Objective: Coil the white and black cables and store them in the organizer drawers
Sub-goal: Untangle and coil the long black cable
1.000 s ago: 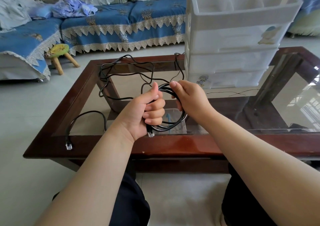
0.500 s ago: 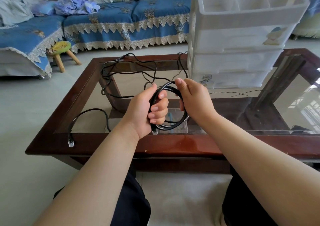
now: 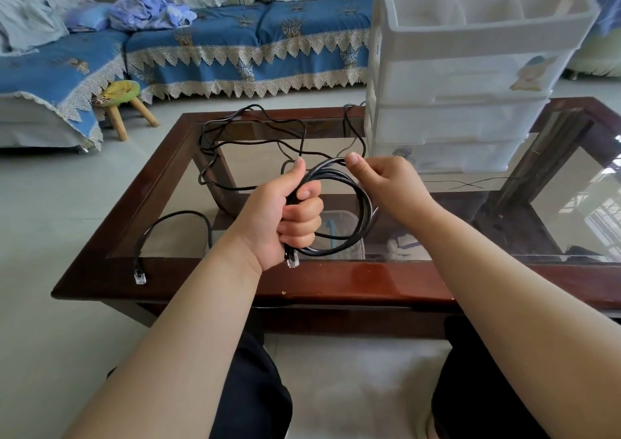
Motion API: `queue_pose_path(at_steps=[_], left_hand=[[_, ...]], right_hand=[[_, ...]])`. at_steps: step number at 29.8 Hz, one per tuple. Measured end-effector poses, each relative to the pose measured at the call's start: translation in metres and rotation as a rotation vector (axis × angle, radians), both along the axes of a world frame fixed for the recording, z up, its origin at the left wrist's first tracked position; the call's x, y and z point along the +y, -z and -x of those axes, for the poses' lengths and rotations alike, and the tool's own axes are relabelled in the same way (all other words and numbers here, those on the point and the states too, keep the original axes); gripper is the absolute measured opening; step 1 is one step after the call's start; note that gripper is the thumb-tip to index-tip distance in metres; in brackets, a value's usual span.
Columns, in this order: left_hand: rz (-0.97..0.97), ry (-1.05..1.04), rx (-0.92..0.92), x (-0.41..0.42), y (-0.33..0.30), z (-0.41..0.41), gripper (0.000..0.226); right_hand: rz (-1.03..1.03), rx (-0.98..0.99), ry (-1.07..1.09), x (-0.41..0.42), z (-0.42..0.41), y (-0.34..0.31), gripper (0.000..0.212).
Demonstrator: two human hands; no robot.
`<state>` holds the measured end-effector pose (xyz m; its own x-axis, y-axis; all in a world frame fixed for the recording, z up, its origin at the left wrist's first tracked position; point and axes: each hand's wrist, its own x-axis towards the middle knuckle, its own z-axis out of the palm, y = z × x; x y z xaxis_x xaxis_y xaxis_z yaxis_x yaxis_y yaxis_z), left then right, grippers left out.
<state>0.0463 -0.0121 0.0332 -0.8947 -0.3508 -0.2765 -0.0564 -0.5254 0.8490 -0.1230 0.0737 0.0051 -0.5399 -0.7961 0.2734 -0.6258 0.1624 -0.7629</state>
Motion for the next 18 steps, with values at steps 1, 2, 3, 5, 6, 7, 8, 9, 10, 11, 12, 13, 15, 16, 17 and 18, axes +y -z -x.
queue_pose_path(at_steps=[1,2,3,5,6,7,8,9,10,11,12,13,15,16,17,18], left_hand=[[-0.013,-0.016,0.020,-0.003,-0.001,-0.002,0.048],[-0.023,-0.039,0.042,-0.006,-0.002,-0.005,0.045],[-0.030,-0.065,0.065,-0.010,-0.003,-0.007,0.042],[-0.045,-0.111,0.113,-0.018,-0.005,-0.013,0.036],[-0.057,-0.129,0.135,-0.021,-0.005,-0.015,0.034],[-0.074,-0.146,0.157,-0.024,-0.006,-0.018,0.033],[-0.097,-0.164,0.182,-0.027,-0.005,-0.020,0.031],[-0.131,-0.185,0.218,-0.030,-0.005,-0.022,0.031],[-0.180,-0.206,0.273,-0.034,-0.004,-0.025,0.030],[-0.251,-0.232,0.347,-0.039,-0.003,-0.028,0.029],[-0.336,-0.273,0.427,-0.045,-0.003,-0.032,0.029],[-0.414,-0.337,0.496,-0.052,-0.002,-0.037,0.029],[-0.489,-0.503,0.544,-0.064,-0.001,-0.045,0.035],[-0.487,-0.572,0.517,-0.067,-0.001,-0.047,0.040],[-0.467,-0.628,0.472,-0.068,0.000,-0.048,0.043],[-0.436,-0.675,0.420,-0.068,0.001,-0.046,0.045]], right_hand=[[-0.009,-0.039,-0.033,0.001,0.004,-0.002,0.063],[-0.039,-0.061,-0.062,0.003,0.008,-0.003,0.066],[-0.079,-0.063,-0.089,0.005,0.011,-0.004,0.069],[-0.138,-0.002,-0.121,0.010,0.017,-0.006,0.069],[-0.138,0.051,-0.119,0.011,0.019,-0.007,0.067],[-0.123,0.101,-0.109,0.012,0.022,-0.006,0.064],[-0.107,0.130,-0.106,0.013,0.024,-0.006,0.061],[-0.107,0.138,-0.117,0.014,0.026,-0.005,0.058],[-0.131,0.131,-0.142,0.016,0.027,-0.005,0.056],[-0.182,0.129,-0.165,0.016,0.029,-0.003,0.056],[-0.255,0.158,-0.173,0.017,0.033,0.000,0.057],[-0.336,0.220,-0.166,0.017,0.036,0.003,0.057],[-0.407,0.278,-0.118,0.018,0.039,0.006,0.049],[-0.360,0.237,-0.098,0.019,0.039,0.007,0.042],[-0.289,0.178,-0.081,0.020,0.038,0.006,0.035],[-0.222,0.145,-0.057,0.020,0.034,0.004,0.029]])
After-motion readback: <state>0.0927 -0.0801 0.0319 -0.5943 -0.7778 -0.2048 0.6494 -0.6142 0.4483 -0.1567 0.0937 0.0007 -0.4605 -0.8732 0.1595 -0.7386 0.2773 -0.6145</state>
